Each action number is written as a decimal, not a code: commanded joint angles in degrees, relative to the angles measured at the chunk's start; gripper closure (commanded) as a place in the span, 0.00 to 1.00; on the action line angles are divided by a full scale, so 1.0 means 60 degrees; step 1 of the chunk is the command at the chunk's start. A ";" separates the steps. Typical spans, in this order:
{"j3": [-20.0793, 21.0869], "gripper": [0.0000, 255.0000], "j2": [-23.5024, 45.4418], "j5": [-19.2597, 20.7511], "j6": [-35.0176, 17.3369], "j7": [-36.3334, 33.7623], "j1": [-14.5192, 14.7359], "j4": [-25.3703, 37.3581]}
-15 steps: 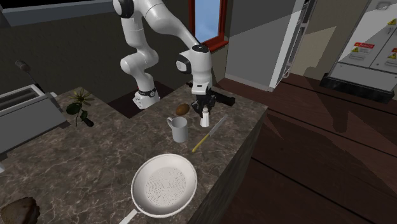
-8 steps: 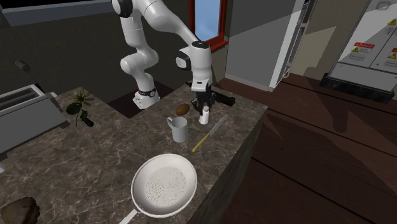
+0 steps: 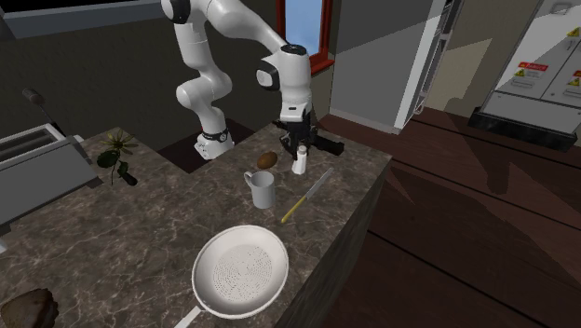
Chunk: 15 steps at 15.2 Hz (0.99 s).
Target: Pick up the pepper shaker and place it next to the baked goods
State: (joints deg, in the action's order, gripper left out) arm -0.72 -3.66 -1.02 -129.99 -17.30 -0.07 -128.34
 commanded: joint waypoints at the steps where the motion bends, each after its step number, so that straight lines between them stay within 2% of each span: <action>1: 0.0002 1.00 -0.0153 0.0008 0.0276 -0.0013 0.0001 0.0119; 15: 0.0003 1.00 -0.0737 0.0035 0.2072 -0.0049 -0.0003 0.1331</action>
State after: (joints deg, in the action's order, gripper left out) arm -0.71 -8.07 -0.82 -118.34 -17.56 -0.09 -121.10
